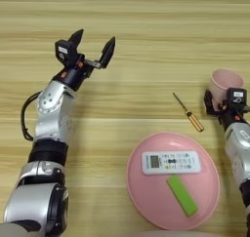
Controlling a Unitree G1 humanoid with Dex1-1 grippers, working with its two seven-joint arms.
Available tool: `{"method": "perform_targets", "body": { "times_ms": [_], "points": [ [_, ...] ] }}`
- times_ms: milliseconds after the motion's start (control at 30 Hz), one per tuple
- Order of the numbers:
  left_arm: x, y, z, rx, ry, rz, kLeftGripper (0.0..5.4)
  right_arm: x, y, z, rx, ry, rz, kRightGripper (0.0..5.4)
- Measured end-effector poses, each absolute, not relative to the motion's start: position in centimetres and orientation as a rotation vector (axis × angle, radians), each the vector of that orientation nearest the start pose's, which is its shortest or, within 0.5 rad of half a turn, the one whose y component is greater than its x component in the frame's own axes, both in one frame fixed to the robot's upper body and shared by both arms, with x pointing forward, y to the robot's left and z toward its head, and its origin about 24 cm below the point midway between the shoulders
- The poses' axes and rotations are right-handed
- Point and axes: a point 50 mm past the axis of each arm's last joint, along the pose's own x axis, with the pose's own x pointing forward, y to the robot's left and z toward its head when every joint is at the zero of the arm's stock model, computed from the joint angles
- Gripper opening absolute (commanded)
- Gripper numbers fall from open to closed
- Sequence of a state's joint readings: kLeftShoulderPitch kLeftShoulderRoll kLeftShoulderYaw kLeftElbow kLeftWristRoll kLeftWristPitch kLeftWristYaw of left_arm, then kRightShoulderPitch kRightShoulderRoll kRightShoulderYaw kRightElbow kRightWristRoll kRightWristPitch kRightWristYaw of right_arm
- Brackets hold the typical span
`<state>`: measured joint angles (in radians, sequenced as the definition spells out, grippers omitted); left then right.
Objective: Move the objects on the table
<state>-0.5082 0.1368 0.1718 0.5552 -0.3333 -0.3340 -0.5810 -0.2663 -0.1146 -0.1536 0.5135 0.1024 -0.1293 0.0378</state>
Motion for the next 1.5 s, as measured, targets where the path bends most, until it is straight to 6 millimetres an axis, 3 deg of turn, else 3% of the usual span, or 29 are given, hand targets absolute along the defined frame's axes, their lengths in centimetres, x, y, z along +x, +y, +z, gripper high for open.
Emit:
{"method": "perform_targets", "body": {
  "times_ms": [333, 733, 1500],
  "points": [
    [33.6, 16.8, 9.9, -0.152, -0.354, -0.44, 5.4, 29.3, -19.6, 0.2, 0.012, 0.143, -0.093, 5.38],
    [33.6, 16.8, 9.9, -0.149, -0.354, -0.442, 5.4, 28.9, -19.2, 1.3, -0.03, 0.081, -0.072, 5.38],
    [33.7, 16.5, 10.2, -0.142, -0.361, -0.449, 5.4, 23.5, -19.4, 1.3, -0.035, 0.127, -0.108, 5.38]
  ]
}}
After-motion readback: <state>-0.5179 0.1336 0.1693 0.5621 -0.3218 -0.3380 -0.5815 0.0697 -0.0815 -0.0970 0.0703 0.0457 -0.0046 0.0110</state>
